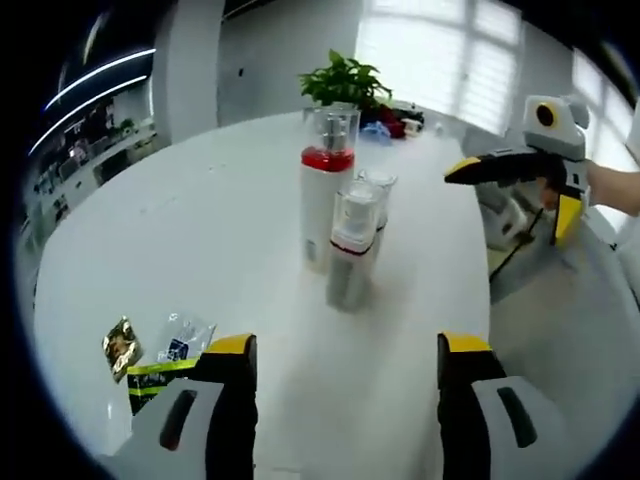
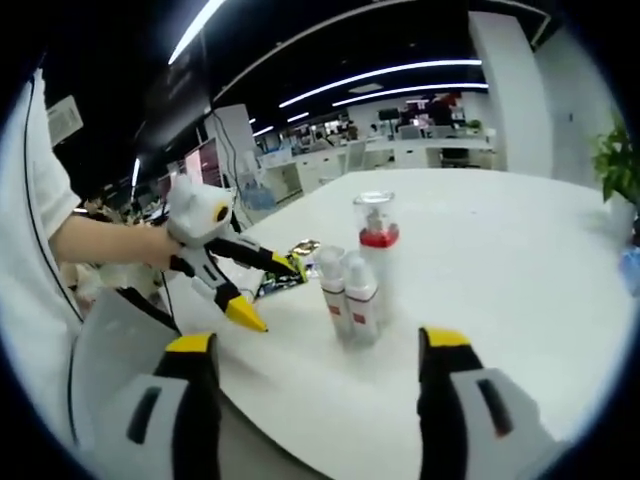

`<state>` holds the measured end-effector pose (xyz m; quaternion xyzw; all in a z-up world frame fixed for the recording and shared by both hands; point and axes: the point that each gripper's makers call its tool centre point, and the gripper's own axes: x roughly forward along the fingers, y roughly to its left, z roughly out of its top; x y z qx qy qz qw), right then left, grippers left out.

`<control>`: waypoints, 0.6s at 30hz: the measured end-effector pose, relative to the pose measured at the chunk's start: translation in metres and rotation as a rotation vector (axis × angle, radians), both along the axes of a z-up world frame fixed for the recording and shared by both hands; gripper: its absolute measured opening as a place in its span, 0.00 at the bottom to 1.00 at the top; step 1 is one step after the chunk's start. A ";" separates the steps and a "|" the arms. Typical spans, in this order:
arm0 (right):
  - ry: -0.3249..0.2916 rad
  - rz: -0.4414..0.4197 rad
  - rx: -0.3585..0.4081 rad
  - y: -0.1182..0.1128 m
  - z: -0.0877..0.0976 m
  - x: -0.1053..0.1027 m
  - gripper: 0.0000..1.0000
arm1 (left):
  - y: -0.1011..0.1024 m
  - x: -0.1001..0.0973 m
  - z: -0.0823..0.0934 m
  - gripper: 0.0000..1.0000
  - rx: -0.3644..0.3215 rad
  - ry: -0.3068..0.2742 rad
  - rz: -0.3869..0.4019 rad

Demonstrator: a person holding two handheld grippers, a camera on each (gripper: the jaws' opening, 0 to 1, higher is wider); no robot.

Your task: Arrange the skincare products in the storage area until every visible bottle or jar stands upright without overlapping.

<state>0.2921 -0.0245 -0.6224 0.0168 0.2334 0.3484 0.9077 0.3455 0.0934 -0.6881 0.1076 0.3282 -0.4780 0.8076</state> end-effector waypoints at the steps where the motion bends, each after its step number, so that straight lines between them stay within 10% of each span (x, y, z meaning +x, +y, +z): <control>1: -0.001 0.002 0.001 0.001 0.000 0.000 0.83 | 0.003 -0.001 0.001 0.75 -0.003 -0.001 0.014; 18: 0.003 0.008 0.030 0.007 0.007 -0.009 0.86 | 0.043 -0.032 0.015 0.83 -0.031 0.009 0.185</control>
